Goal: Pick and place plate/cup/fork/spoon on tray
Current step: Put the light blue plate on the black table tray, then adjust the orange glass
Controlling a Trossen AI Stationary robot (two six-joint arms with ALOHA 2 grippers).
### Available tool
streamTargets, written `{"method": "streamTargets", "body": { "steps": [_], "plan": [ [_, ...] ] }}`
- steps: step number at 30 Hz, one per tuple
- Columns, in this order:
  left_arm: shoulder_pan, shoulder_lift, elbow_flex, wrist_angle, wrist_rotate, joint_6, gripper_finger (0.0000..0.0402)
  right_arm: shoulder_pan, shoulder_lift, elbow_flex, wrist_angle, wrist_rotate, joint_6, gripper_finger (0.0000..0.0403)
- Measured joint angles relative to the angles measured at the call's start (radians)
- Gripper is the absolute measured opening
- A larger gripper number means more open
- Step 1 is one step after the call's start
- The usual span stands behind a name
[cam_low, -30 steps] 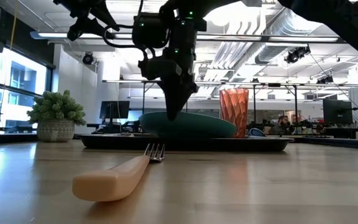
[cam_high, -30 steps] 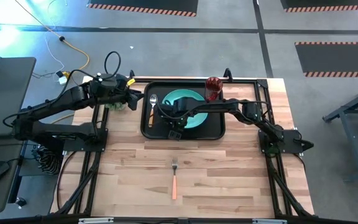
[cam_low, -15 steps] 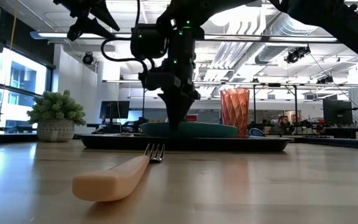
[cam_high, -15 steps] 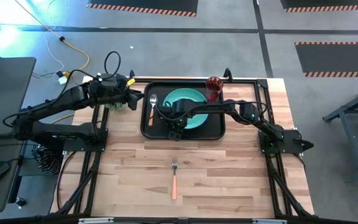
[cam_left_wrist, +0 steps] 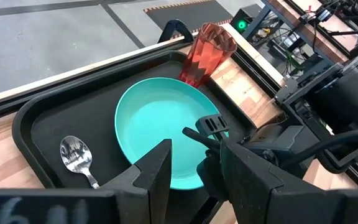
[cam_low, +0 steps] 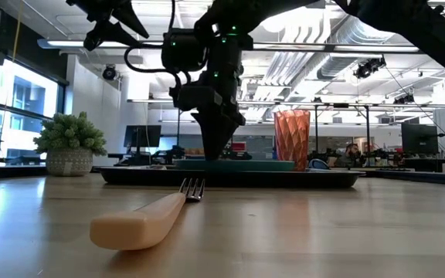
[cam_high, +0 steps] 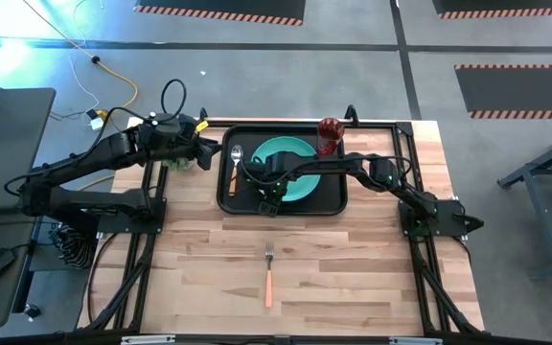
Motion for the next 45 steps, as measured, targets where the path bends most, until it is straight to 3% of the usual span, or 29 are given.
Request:
{"method": "streamTargets", "body": {
  "steps": [10,17,21,25,45],
  "plan": [
    [0.0,0.0,0.0,0.0,0.0,0.0,0.0129,-0.001,-0.012,0.019,-0.023,-0.003,0.021,0.0106],
    [0.0,0.0,0.0,-0.005,0.0,0.016,0.0129,-0.001,-0.013,0.183,-0.141,0.006,0.051,0.0106],
    [0.0,0.0,0.0,-0.005,0.0,0.016,0.0129,-0.001,-0.02,0.28,-0.214,0.068,0.033,0.0106],
    [0.0,0.0,0.0,-0.006,0.0,0.016,0.0129,-0.017,-0.089,0.229,-0.225,0.107,0.029,0.0106],
    [0.0,0.0,0.0,-0.008,0.0,0.018,0.0129,-0.148,-0.279,0.229,-0.438,0.349,0.0,0.0106]
  ]
}}
